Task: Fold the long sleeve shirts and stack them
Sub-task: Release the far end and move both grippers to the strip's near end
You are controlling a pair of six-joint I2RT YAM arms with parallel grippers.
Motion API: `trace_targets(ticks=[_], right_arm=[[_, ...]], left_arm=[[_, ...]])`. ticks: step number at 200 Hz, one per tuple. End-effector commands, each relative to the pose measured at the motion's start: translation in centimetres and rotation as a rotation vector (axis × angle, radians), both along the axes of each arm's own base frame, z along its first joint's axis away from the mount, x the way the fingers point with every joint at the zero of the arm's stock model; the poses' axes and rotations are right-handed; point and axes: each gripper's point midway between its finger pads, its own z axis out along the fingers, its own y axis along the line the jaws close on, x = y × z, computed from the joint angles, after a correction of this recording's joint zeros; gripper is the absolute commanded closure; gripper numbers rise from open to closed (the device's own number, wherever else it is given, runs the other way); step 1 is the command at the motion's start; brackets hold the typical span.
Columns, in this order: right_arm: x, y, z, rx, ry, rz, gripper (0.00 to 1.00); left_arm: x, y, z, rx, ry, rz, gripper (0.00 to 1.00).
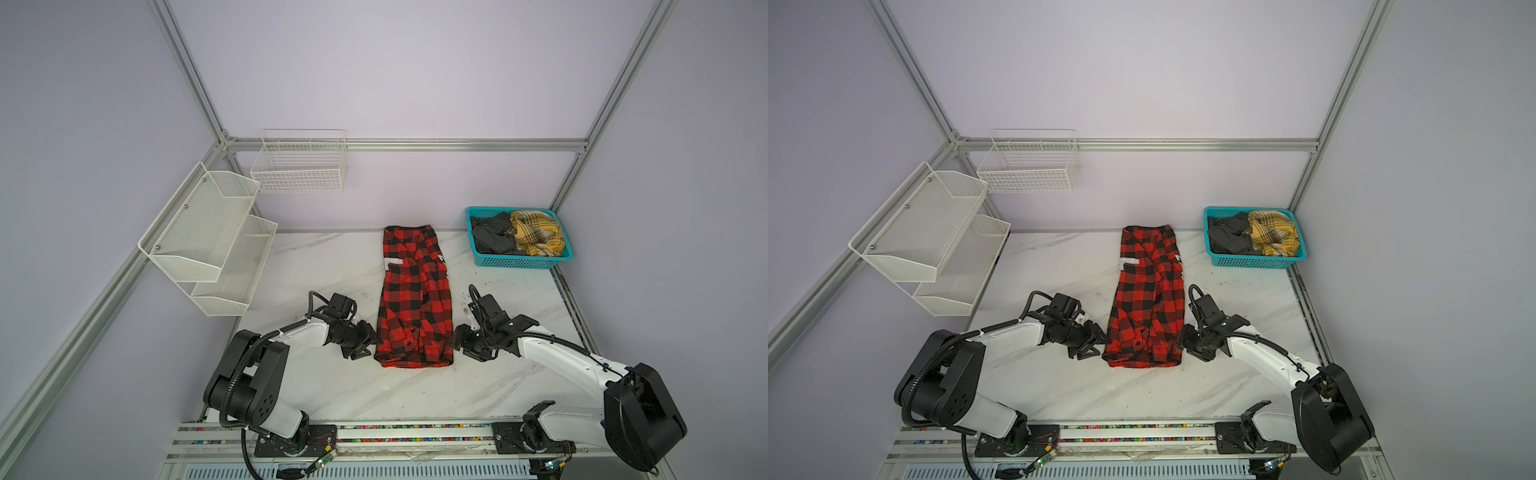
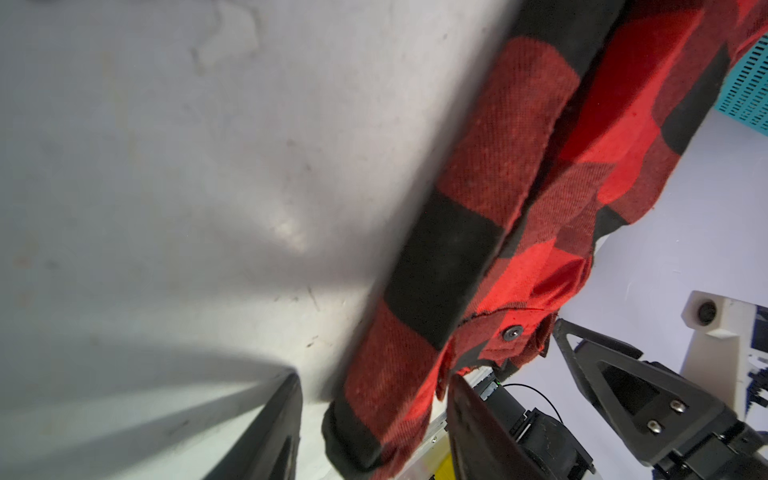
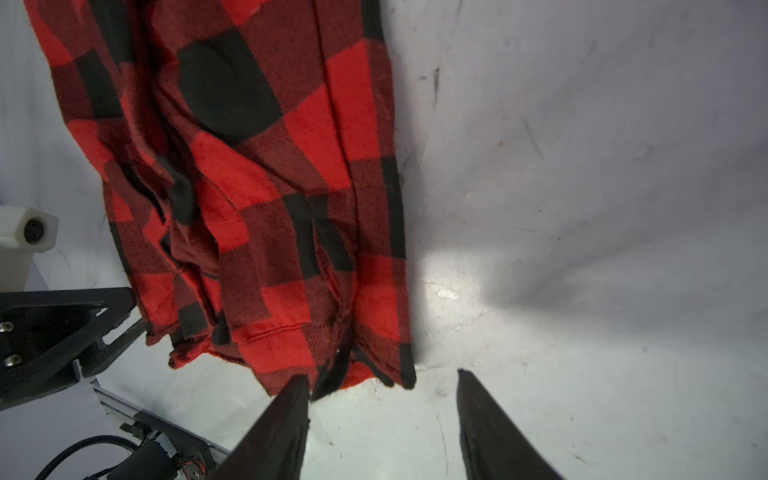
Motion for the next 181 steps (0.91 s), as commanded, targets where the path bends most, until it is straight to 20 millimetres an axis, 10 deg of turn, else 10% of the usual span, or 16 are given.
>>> trace_targets(ticks=[1, 181], right_arm=[[-0.1, 0.1, -0.4, 0.014, 0.008, -0.02, 0.41], [0.4, 2.1, -2.3, 0.155, 0.016, -0.076, 0.46]], left_arm=[[-1.7, 1.3, -2.9, 0.082, 0.073, -0.001, 0.47], [-3.3, 0.1, -3.5, 0.073, 0.08, -0.041, 0.71]])
